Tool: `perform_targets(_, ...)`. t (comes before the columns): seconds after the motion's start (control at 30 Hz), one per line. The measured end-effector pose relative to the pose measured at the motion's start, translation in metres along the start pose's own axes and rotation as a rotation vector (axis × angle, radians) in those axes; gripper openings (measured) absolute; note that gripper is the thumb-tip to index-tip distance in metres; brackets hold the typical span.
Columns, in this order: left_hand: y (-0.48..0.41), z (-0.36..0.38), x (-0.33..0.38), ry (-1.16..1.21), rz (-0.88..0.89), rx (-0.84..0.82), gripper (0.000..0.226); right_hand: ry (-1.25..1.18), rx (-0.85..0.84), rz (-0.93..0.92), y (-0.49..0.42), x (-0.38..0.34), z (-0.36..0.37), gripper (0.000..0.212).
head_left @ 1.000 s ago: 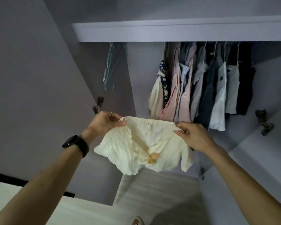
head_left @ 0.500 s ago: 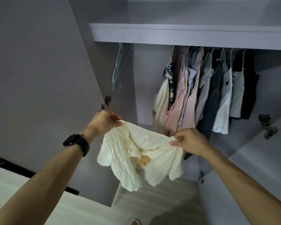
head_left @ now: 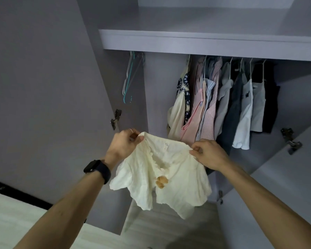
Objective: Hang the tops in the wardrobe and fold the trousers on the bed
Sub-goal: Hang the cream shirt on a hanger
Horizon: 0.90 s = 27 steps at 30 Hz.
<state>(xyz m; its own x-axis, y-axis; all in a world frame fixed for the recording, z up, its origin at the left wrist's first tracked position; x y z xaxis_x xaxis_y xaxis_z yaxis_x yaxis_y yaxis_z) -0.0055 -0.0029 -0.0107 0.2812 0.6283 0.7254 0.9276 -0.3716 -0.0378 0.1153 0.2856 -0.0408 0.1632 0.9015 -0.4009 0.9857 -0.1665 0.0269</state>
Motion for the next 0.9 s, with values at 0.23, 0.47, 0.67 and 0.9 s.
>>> perform_targets(0.23, 0.013, 0.01, 0.004, -0.172, 0.084, 0.127, 0.031, -0.025, 0.132, -0.001, -0.004, -0.015, -0.002, 0.021)
perform_targets(0.47, 0.02, -0.023, 0.026, -0.514, 0.133, 0.361, 0.033, -0.003, 0.062, -0.145, -0.037, -0.05, -0.002, 0.01)
perform_targets(0.67, 0.009, -0.064, 0.066, -0.847, 0.321, 0.59, 0.029, -0.02, 0.091, -0.361, -0.095, -0.109, -0.039, 0.027)
perform_targets(0.9, -0.014, -0.118, 0.046, -1.187, 0.179, 0.563, 0.029, -0.116, 0.093, -0.376, -0.162, -0.158, -0.049, 0.032)
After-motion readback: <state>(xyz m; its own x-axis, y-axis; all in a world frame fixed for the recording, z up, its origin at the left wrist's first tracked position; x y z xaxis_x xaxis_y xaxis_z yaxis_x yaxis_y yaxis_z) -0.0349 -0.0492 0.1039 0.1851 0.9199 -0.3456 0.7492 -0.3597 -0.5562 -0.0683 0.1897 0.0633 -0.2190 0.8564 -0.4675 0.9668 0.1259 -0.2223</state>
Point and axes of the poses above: each hand's wrist, its own y-axis away from the middle knuckle, its own z-axis out of the palm, x = y × z, the point moved 7 cm from there along -y, towards the middle knuckle, and after that the axes turned 6 degrees about y, right-handed, at the moved point
